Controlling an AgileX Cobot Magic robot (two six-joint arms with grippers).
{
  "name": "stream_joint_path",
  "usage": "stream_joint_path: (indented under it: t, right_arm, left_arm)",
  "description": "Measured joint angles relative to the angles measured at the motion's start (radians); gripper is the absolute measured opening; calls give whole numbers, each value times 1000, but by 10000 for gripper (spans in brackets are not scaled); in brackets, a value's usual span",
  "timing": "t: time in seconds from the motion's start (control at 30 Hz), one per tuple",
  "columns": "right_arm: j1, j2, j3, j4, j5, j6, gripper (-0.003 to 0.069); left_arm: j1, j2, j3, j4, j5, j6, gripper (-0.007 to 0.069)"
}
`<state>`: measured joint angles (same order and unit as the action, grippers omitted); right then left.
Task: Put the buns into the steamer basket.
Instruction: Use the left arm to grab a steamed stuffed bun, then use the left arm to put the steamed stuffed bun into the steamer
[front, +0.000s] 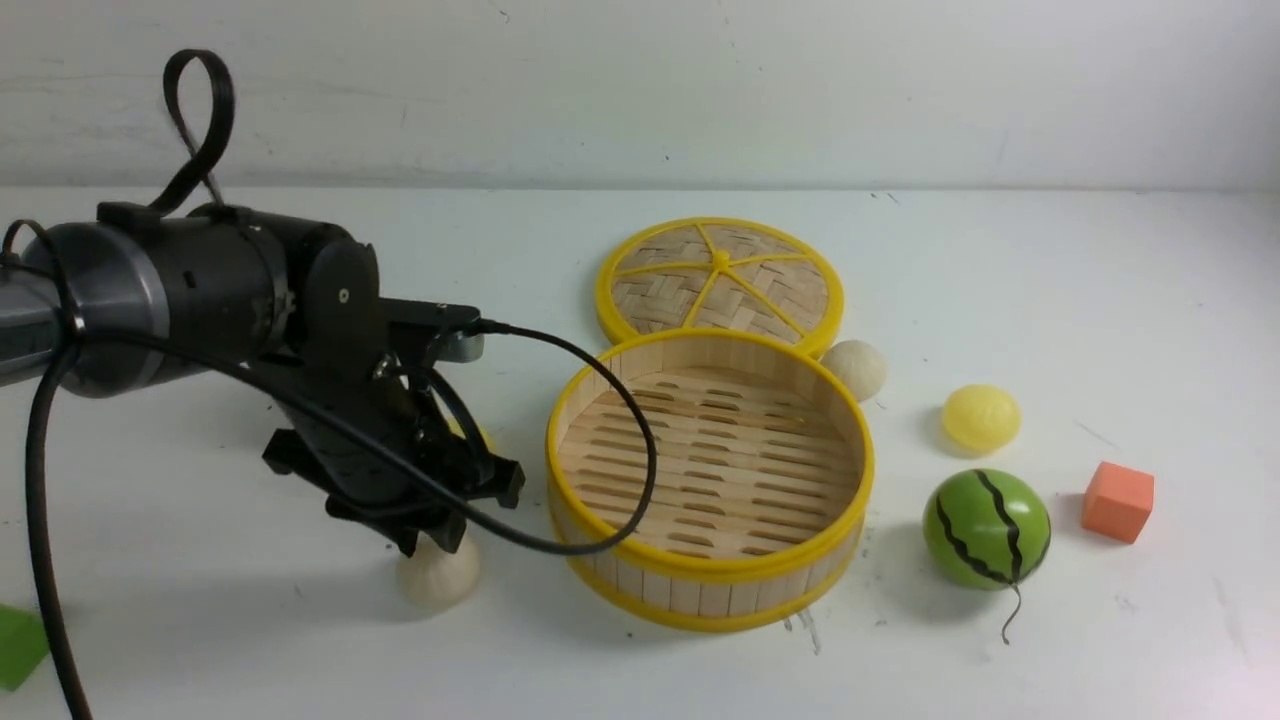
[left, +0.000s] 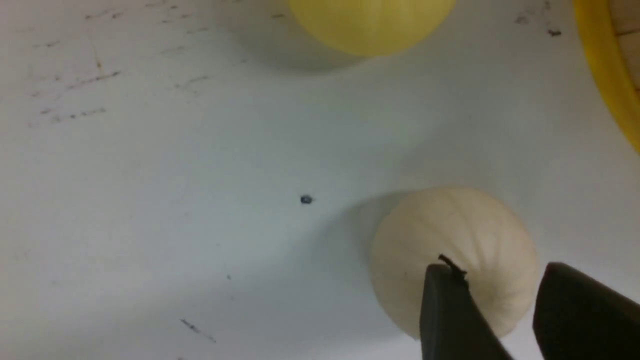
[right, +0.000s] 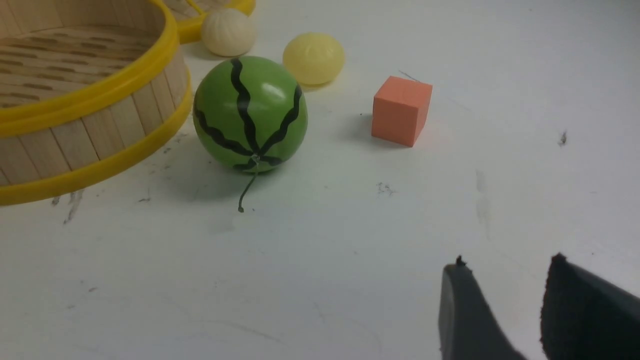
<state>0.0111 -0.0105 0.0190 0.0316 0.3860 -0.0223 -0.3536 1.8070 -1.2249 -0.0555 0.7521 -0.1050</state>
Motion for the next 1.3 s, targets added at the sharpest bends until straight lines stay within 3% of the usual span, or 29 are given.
stream_joint_path:
  t: [0.17, 0.27, 0.33, 0.43, 0.5, 0.8, 1.07, 1.2, 1.3]
  right_arm:
    - [0, 0, 0, 0, 0, 0, 239]
    - [0, 0, 0, 0, 0, 0, 239]
    - [0, 0, 0, 0, 0, 0, 239]
    - [0, 0, 0, 0, 0, 0, 239]
    - [0, 0, 0, 0, 0, 0, 239]
    - [0, 0, 0, 0, 0, 0, 239]
    - [0, 0, 0, 0, 0, 0, 239]
    - [0, 0, 0, 0, 0, 0, 239]
    - [0, 0, 0, 0, 0, 0, 239]
  left_arm:
    - [4, 43, 0, 4, -23, 2, 244]
    - [4, 63, -2, 7, -28, 2, 204]
    - [4, 63, -4, 7, -28, 2, 163]
    - [4, 60, -29, 3, 20, 2, 13]
    - [-3, 42, -55, -9, 68, 4, -9]
    - [-152, -52, -282, -30, 155, 34, -10]
    - [-185, 164, -432, -41, 161, 42, -6]
    - [-185, 251, -466, -41, 158, 56, 42]
    - [-185, 270, -485, -39, 161, 56, 126]
